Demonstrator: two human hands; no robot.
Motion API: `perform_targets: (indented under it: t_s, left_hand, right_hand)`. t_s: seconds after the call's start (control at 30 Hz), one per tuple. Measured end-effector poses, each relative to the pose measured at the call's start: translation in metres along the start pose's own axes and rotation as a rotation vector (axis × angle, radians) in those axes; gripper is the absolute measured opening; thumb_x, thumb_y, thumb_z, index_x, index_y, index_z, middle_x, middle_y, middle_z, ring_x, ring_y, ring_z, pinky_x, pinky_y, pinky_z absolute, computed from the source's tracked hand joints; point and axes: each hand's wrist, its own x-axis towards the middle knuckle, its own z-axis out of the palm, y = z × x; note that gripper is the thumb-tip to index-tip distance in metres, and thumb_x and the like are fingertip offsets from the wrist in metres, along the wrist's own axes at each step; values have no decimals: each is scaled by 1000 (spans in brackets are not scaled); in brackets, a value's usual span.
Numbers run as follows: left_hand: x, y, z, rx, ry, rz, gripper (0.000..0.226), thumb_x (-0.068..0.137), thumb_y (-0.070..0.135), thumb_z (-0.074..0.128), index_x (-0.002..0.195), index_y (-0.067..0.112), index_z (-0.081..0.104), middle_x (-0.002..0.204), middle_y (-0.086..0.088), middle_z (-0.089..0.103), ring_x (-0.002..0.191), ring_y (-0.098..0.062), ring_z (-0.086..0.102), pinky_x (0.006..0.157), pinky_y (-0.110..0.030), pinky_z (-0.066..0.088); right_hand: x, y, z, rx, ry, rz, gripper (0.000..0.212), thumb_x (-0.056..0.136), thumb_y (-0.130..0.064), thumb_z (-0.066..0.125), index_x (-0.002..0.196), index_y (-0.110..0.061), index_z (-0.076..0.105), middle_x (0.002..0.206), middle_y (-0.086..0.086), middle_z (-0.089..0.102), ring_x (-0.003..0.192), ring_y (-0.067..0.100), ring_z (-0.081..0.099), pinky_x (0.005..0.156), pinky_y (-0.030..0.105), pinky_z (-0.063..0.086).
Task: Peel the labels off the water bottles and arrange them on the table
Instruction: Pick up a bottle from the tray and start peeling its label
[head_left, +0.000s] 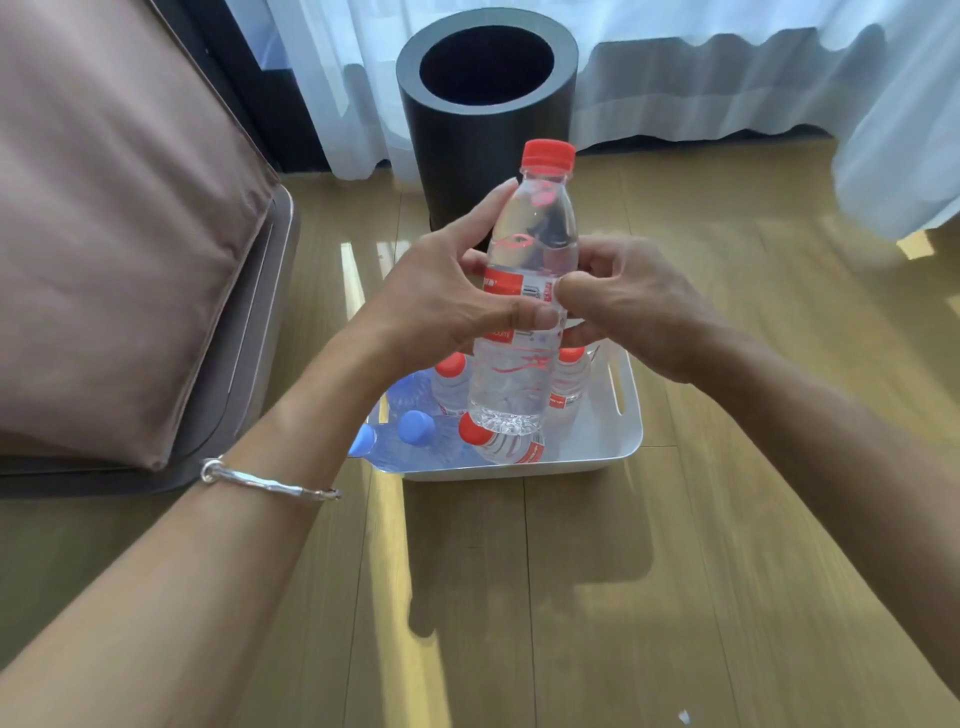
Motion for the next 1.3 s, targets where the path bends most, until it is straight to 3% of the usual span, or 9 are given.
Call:
perform_targets:
  t_s: [0.23,0.37,0.57,0.73,0.87,1.03,1.23,1.3]
  left_hand:
    - [0,-2,7,38,22,30,109,55,40,83,151,40,30,108,0,72,97,-14,72,91,-40,58]
    - [0,-2,12,73,50,61,114,55,44,82,153,40,23,114,0,70,100,-14,71,92,-39,58]
    - [0,-5,12,86,71,48,122,49,47,83,153,43,20,113,7,67,99,-11,70,90,-39,58]
    - [1,-8,9,135,190,78,119,61,24,91,154,41,19,108,23,61,97,-5,70,90,-33,58]
    - [2,-5,7,212,304,114,117,64,31,89,156,35,17,127,7,63,103,-6,67,88,-22,56]
    - [0,-3,6,294,322,148,116,65,42,87,156,34,15,132,5,62,102,-7,66,83,-9,50]
    - [0,-5,5,371,312,138,118,63,45,88,156,35,16,132,3,62,103,-9,66,80,-6,48]
    - [0,-5,5,390,311,132,120,61,44,89,155,36,16,131,2,63,104,-12,66,85,-14,51]
  right_hand:
    - [1,-2,5,-139,40,-30,52,70,-41,51,109,-11,66,97,9,72,87,24,71,81,45,60]
    - [2,-3,8,-181,57,-26,53,68,-42,48,110,-15,62,96,7,70,89,26,68,82,49,58]
    - [4,1,8,-218,83,-95,24,97,-10,49,117,-9,62,99,4,69,90,18,68,82,39,60]
    - [5,5,6,-66,169,-106,18,96,-12,59,113,-12,66,101,2,73,93,13,71,84,36,60]
    - [2,4,8,-135,256,-120,4,91,-14,64,89,-17,64,82,1,69,78,17,70,70,36,61]
    - [-1,-2,9,-92,200,-114,9,93,-22,65,89,-14,64,85,7,71,83,22,71,72,34,61]
    - [-3,-4,7,-158,167,-104,15,94,-28,63,95,-13,64,89,3,70,82,13,71,73,30,61]
    - [-3,-4,7,-183,171,-103,12,96,-24,62,96,-12,64,90,1,70,80,10,71,74,29,61]
